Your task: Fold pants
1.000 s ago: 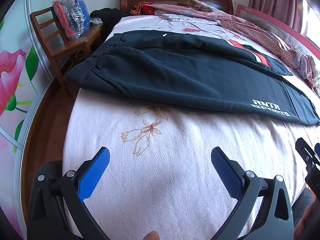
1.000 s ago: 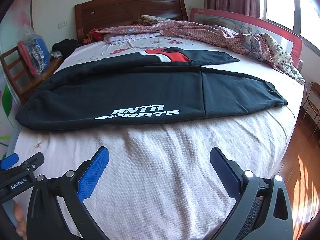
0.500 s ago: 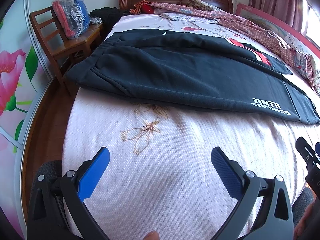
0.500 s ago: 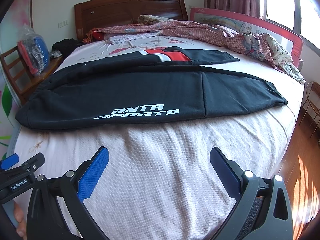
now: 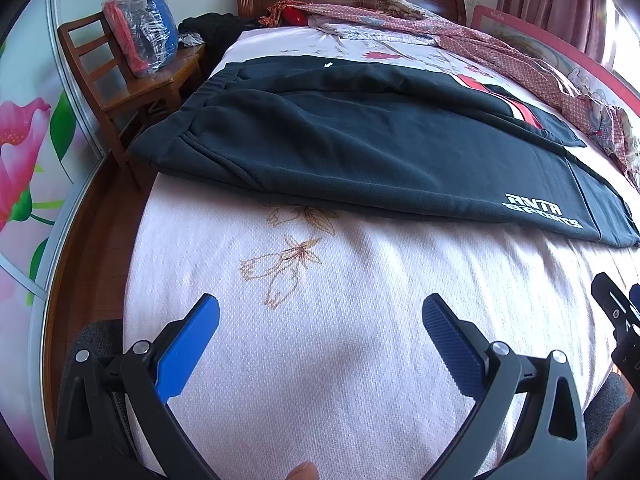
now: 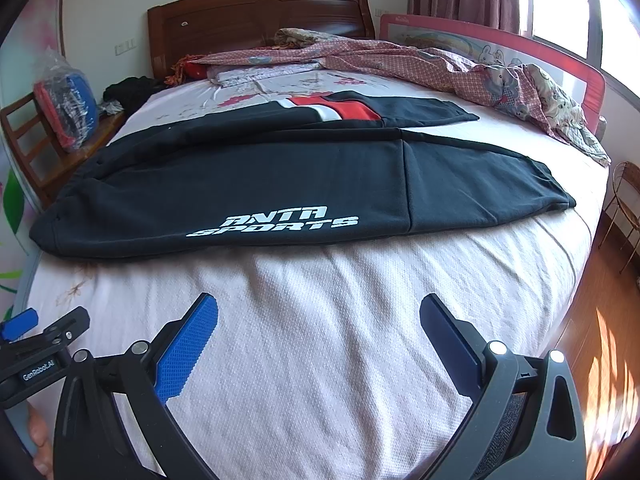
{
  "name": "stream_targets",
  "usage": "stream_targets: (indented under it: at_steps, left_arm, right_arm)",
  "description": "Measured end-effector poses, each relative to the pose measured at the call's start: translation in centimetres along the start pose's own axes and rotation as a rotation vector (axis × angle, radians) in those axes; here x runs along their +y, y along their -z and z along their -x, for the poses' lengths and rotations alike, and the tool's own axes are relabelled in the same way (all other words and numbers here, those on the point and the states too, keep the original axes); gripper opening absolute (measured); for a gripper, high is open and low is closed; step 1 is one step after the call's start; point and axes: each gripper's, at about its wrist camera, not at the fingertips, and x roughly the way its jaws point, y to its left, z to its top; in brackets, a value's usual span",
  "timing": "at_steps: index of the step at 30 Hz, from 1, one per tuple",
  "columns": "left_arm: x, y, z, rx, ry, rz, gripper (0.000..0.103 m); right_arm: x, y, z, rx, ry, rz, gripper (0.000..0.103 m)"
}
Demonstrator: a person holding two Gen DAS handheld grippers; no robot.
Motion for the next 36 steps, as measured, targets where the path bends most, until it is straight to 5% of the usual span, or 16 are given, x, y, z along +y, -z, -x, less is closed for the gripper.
stream_targets:
  at_steps: [11, 16, 20, 24, 30, 32, 36]
  left_arm:
    - [0.2, -0.1, -0.1, 0.019, 0.009, 0.006, 0.101]
    - [1.5, -1.0, 0.0, 0.027, 0.088, 0.075, 0.101]
    - [3.4, -2.4, -0.1, 0.046, 0.233, 0.204, 0.101]
    - [6.5, -4.5, -0.8, 0.048, 0.509, 0.412, 0.101]
    - [11.3, -4.6, -6.9, 0.251, 0.855, 0.977, 0.101]
    - [12.3, -3.9, -8.1, 0.246, 0.864, 1.085, 0.101]
    - [12.9, -3.5, -9.3, 0.222, 0.823, 1.136, 0.101]
  right_arm:
    - [-0.6, 0.1, -0.5, 0.022, -0.008, -0.024, 0.1]
    - [-1.3, 0.0, -1.0, 0.046, -0.023, -0.066, 0.1]
    - [-1.6, 0.0, -1.3, 0.061, -0.026, -0.081, 0.1]
    - [-1.5, 0.0, -1.3, 0.064, -0.028, -0.075, 0.1]
    - [-1.3, 0.0, -1.3, 0.069, -0.029, -0.062, 0.1]
    - [-1.3, 0.0, -1.3, 0.071, -0.029, -0.065, 0.1]
    - [-1.2, 0.1, -1.5, 0.081, -0.032, -0.063, 0.1]
